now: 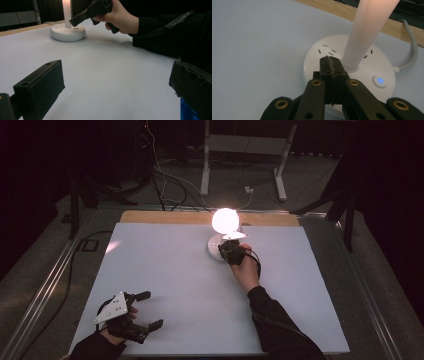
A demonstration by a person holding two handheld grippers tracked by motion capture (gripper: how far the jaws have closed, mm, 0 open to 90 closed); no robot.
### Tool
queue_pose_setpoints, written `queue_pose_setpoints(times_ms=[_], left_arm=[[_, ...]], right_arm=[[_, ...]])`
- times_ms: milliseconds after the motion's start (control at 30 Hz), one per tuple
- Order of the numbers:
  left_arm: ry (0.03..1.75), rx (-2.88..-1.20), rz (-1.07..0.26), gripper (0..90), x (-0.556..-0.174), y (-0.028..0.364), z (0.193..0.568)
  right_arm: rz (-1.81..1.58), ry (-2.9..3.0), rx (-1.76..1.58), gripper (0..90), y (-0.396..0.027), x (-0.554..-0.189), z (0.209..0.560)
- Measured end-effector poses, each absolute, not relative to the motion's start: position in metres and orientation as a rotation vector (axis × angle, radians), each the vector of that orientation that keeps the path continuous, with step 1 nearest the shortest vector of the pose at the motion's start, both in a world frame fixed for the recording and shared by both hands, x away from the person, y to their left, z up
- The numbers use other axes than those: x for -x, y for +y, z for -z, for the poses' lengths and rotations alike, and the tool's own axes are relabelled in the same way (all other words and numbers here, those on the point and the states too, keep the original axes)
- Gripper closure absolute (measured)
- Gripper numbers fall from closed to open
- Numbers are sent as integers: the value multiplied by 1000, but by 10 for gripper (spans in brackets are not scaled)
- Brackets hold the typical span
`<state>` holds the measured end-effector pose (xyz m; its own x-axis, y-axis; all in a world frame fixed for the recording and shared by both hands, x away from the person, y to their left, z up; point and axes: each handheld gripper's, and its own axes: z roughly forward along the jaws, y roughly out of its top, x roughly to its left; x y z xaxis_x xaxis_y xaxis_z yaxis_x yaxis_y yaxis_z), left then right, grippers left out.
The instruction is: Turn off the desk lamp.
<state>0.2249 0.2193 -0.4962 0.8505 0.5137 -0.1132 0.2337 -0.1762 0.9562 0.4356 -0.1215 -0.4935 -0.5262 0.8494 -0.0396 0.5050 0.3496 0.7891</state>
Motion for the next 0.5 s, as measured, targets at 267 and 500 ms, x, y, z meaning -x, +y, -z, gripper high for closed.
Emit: queue_pose_setpoints(times_ms=[267, 500], left_arm=[[571, -1762, -276, 5, -225, 219, 496], [570, -1763, -275, 4, -225, 219, 496]], right_arm=[[-1009, 2183, -1186, 899, -117, -438, 499], [-999, 2180, -1192, 899, -117, -439, 502]])
